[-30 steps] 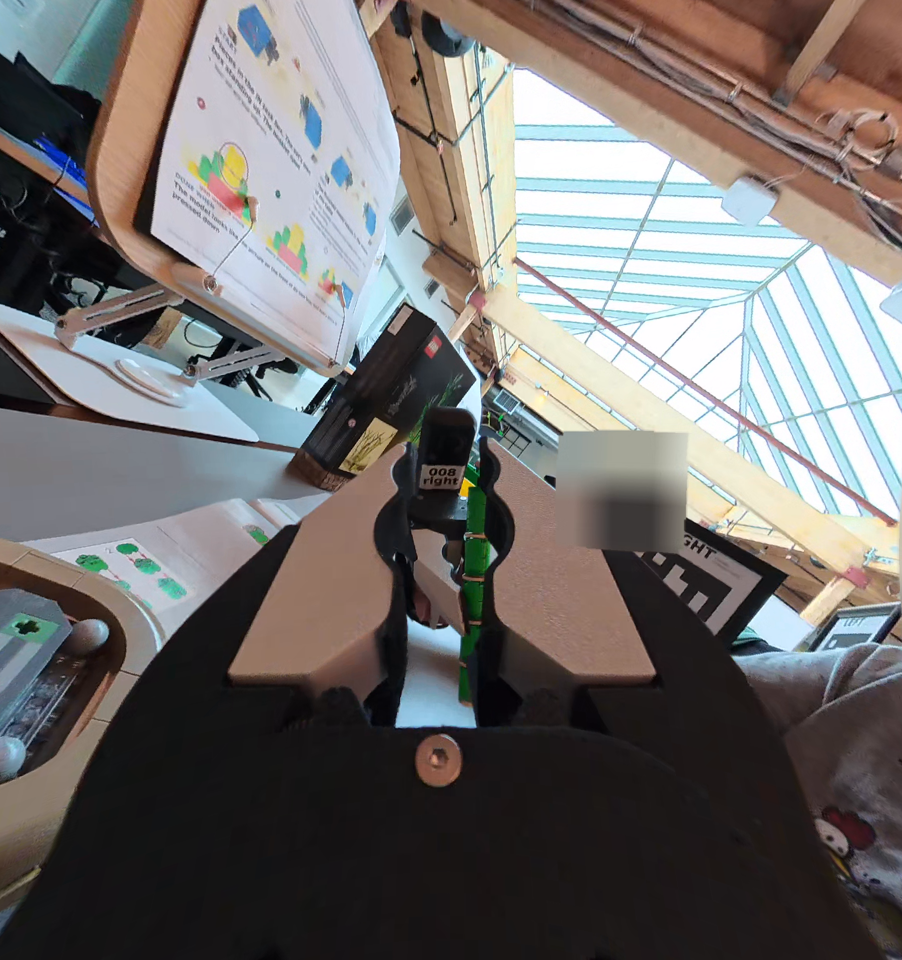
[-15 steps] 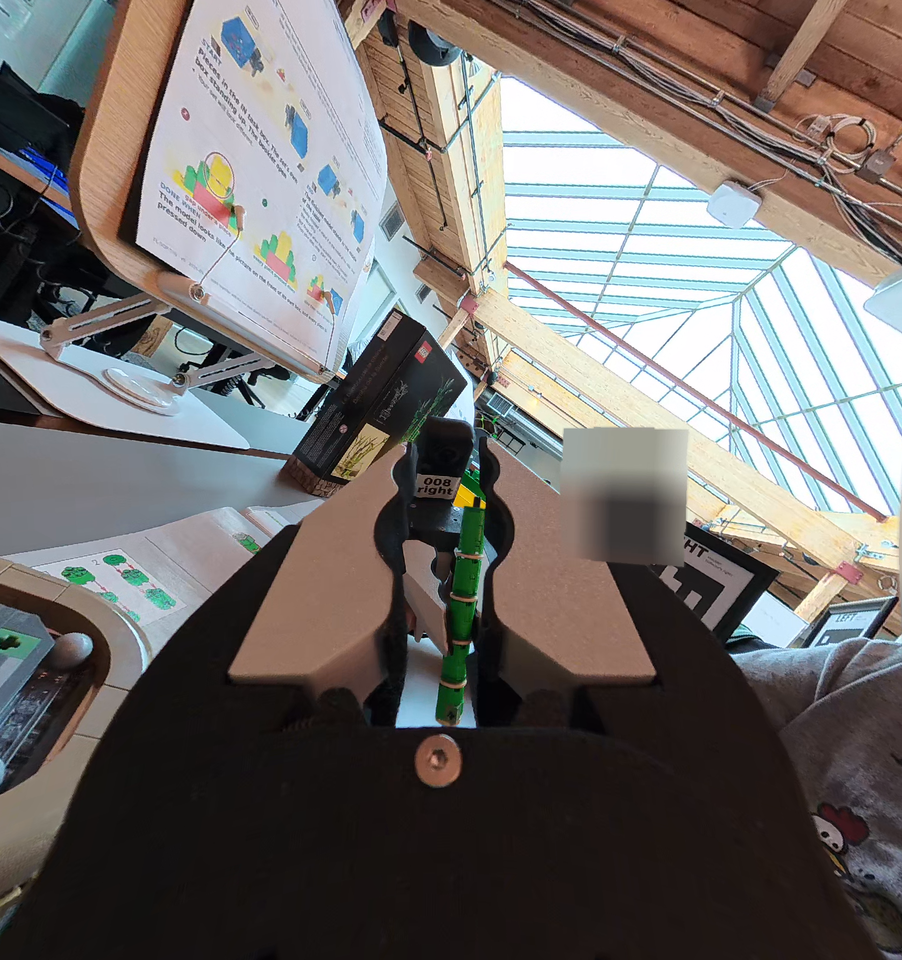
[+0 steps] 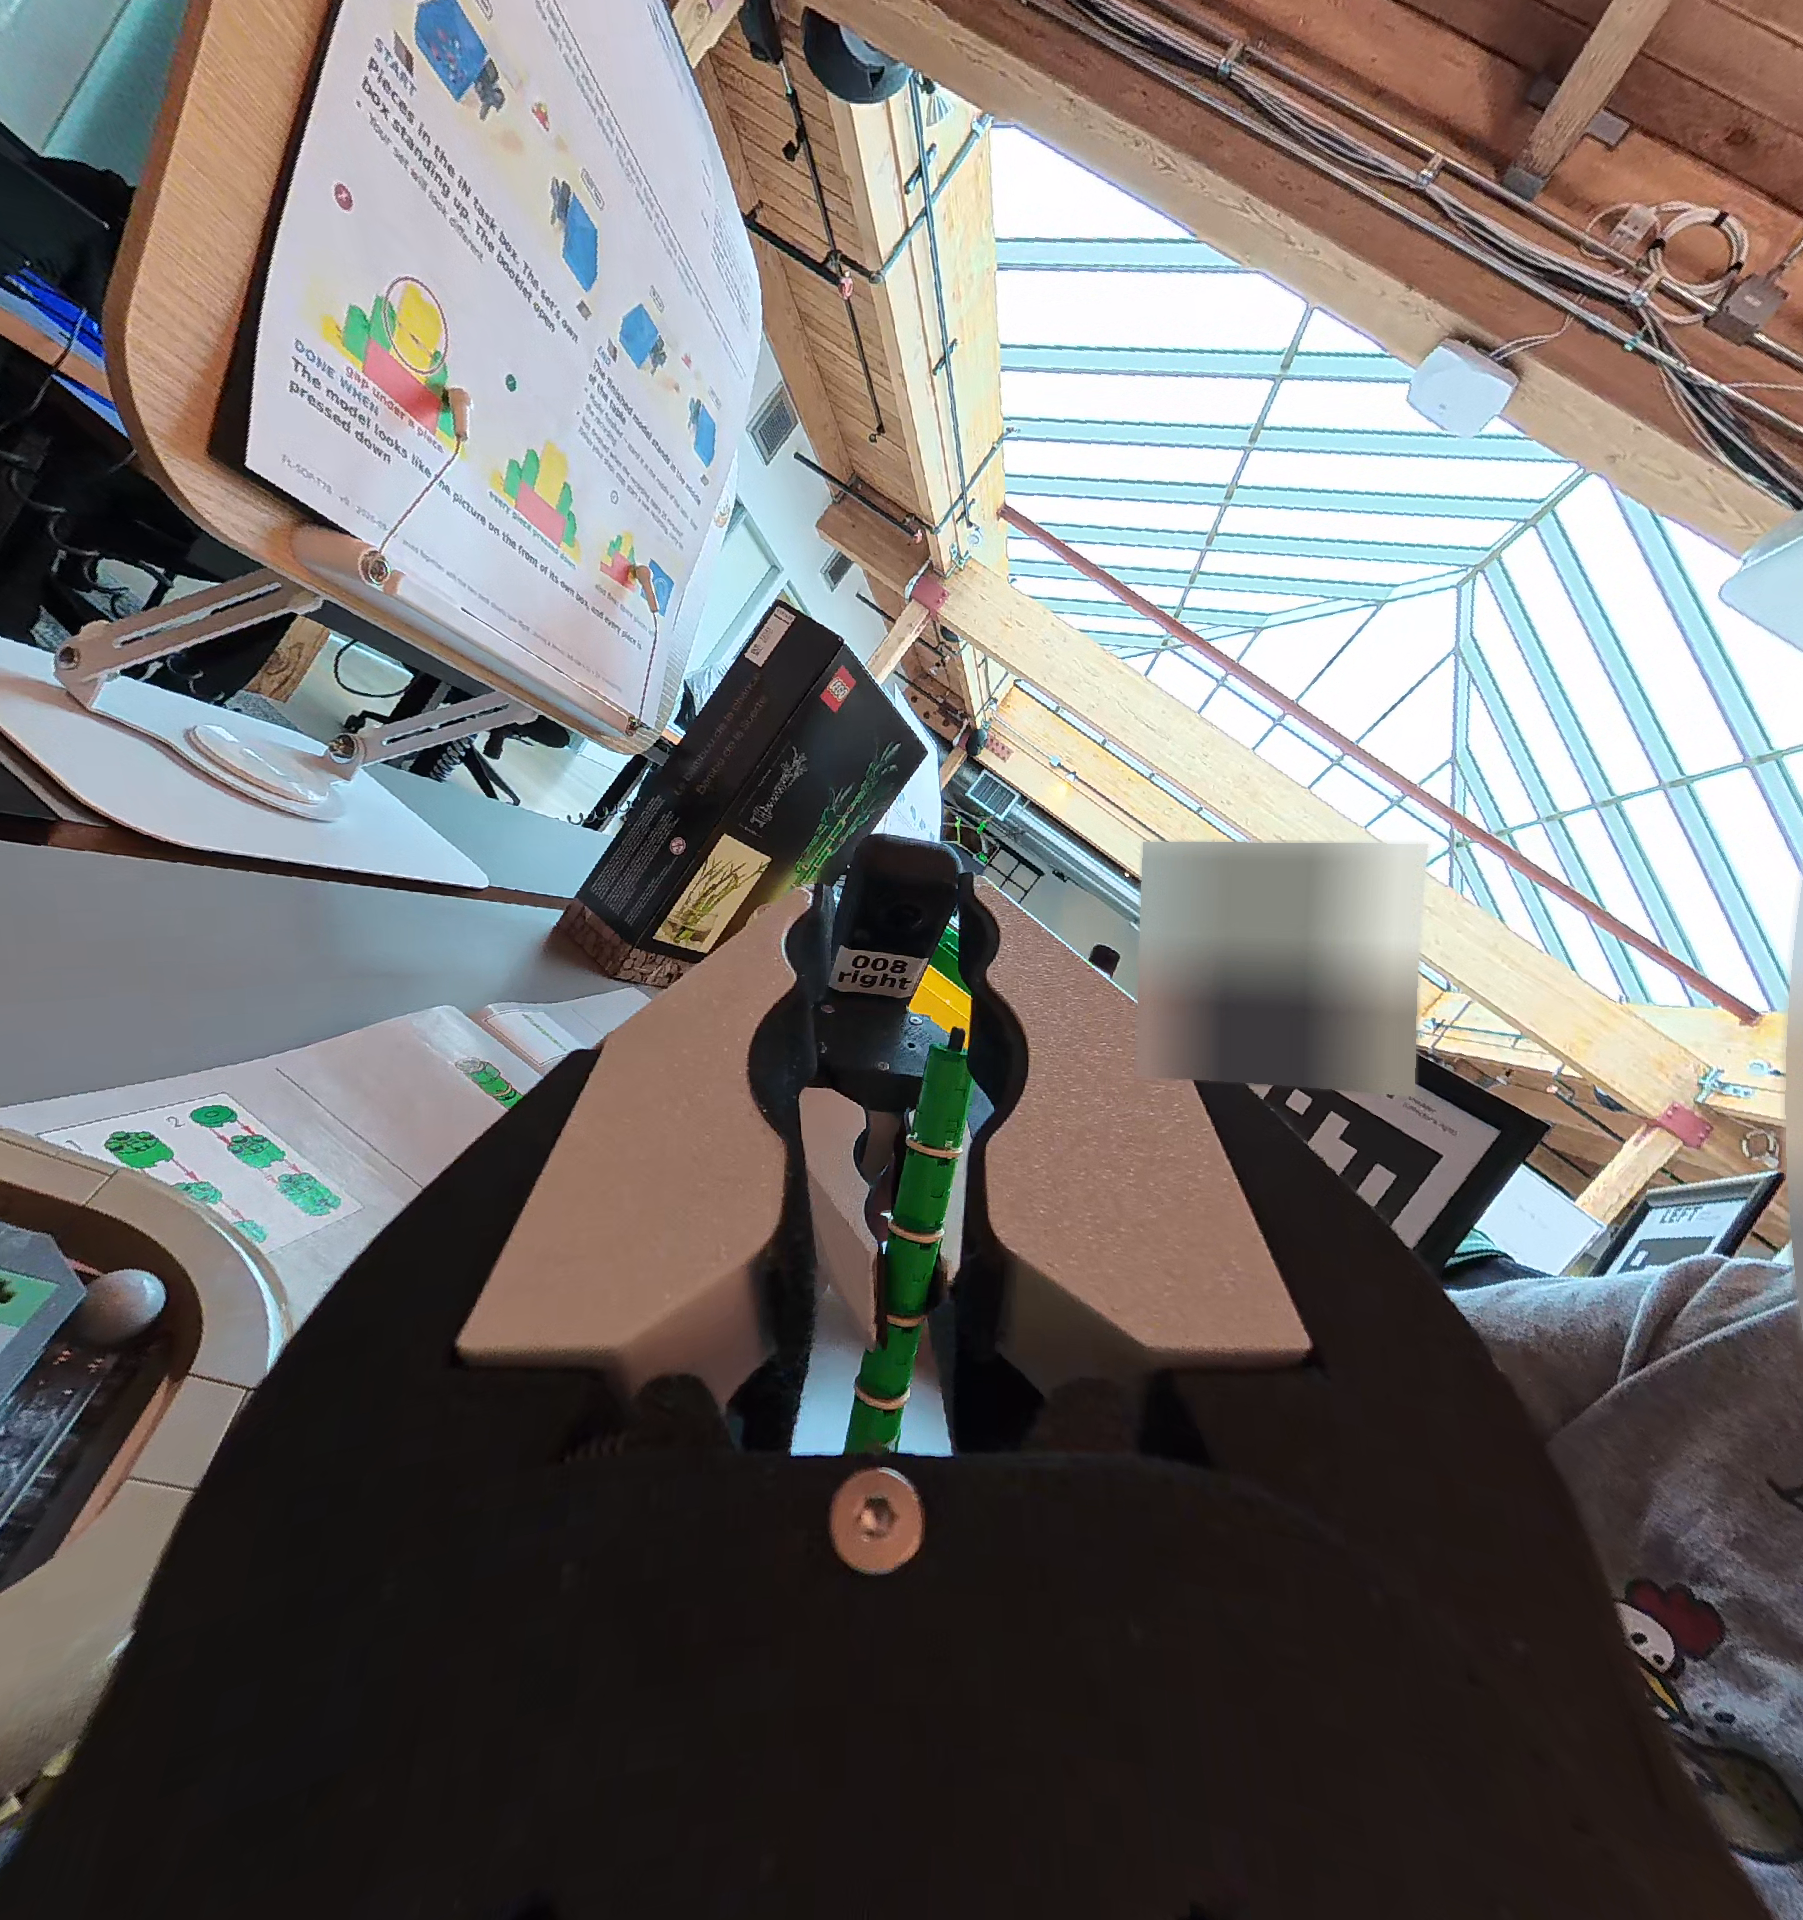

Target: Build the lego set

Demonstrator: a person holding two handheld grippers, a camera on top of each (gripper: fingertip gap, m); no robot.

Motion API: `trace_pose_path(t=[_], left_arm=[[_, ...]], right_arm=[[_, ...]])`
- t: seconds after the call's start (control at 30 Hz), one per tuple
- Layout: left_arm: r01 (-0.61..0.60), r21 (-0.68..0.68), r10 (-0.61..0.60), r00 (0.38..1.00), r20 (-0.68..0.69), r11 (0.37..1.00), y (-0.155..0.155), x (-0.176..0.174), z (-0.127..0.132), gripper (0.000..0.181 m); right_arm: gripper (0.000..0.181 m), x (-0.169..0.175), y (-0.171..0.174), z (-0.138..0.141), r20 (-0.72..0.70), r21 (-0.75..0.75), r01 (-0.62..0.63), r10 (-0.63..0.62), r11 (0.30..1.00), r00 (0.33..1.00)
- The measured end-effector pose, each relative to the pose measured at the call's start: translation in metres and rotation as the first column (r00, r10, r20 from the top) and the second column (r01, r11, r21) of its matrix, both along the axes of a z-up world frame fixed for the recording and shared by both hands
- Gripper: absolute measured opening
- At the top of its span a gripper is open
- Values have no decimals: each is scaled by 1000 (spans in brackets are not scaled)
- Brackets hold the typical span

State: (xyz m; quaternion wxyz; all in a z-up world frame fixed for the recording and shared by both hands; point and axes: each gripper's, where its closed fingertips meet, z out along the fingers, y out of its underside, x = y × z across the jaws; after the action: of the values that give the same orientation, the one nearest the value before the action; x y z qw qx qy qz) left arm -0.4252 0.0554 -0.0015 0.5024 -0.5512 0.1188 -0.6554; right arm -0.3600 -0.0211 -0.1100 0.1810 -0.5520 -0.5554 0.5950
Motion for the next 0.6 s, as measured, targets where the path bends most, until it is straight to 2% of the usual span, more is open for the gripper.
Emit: trace_pose_path(t=[0.6], left_arm=[[8, 8, -8, 1000, -2, 1000, -1, 1, 1, 21]], right_arm=[[16, 2, -4, -4, 25, 7, -24, 24, 1000, 999]])
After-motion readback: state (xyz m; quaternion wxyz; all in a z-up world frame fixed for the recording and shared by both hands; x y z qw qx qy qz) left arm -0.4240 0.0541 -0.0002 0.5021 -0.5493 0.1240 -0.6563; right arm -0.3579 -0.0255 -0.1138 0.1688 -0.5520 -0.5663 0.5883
